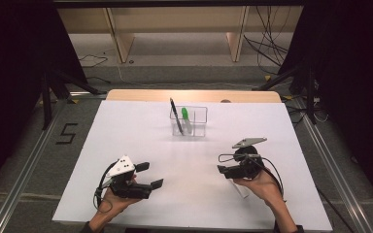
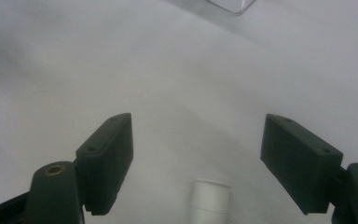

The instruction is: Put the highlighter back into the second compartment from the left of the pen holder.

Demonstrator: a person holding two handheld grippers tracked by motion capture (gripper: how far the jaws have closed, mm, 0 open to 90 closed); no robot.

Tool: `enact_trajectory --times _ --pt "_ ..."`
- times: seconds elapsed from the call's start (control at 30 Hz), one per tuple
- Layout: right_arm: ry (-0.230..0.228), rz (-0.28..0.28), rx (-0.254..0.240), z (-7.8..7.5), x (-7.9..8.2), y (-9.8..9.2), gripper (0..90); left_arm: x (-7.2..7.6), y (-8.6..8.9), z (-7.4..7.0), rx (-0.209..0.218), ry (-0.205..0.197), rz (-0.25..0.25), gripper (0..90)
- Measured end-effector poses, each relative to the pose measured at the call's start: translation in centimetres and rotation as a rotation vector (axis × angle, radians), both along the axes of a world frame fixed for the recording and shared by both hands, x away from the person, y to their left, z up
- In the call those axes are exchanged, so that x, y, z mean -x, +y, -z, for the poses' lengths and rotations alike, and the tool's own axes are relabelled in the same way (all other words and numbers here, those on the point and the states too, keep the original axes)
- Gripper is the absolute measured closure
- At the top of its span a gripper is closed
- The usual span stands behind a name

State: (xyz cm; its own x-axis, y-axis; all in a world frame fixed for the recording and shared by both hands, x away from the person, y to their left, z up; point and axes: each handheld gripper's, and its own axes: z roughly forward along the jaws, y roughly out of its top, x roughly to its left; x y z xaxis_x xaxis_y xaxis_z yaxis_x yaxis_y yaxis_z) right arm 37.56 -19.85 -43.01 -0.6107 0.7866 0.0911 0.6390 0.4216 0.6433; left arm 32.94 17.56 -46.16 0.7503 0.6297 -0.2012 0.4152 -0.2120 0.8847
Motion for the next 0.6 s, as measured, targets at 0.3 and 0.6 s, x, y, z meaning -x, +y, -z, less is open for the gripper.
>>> enact_trajectory --times 0.3,0.6 --pt "0.032 -0.011 0.038 0.56 -0.11 -0.02 26.1 -0.01 0.09 0.0 0.001 0.001 -0.004 16.2" --pt "0.062 -0.022 0.067 0.92 0.0 0.25 26.2 0.07 0.15 -0.02 -0.001 -0.002 0.0 16.2"
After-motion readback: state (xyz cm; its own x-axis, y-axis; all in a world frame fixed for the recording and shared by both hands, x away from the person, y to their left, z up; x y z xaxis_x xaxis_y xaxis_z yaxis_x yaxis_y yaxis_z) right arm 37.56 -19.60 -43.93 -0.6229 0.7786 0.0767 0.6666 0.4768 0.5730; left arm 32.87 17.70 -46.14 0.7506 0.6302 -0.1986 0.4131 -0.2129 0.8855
